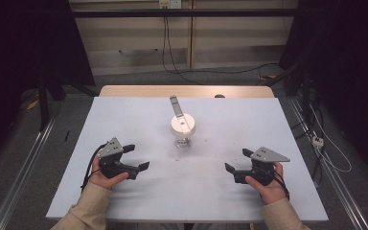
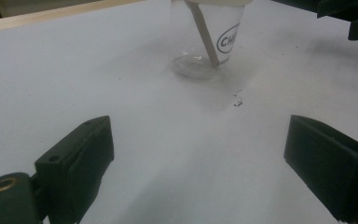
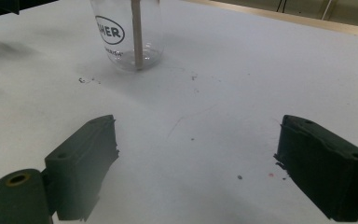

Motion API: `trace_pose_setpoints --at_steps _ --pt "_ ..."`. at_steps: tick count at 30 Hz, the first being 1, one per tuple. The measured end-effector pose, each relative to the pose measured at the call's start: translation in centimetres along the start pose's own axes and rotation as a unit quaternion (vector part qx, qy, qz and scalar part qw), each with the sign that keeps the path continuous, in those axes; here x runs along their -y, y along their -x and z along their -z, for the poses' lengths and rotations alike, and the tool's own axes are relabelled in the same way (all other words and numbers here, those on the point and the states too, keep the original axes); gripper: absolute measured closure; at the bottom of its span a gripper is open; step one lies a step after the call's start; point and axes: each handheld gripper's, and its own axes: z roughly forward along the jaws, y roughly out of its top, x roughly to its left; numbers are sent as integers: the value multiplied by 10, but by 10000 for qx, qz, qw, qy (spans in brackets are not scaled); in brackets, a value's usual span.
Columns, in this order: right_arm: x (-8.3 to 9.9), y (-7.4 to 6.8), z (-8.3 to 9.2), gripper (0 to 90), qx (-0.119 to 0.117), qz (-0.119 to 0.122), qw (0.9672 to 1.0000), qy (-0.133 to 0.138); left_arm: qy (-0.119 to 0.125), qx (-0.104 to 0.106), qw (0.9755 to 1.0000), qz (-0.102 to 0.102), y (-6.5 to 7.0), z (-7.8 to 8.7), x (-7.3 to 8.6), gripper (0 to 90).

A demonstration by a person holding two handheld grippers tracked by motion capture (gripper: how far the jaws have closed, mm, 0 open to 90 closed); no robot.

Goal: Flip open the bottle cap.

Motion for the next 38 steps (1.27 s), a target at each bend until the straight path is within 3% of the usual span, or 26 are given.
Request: trace_pose_setpoints --at_steps 26,38 --pt "8 7 10 100 117 -18 9999 -32 -58 -168 9998 95 -7 17 13 80" --pt "9 8 8 99 138 -25 9999 -92 -144 -250 9995 140 -8 17 15 78"
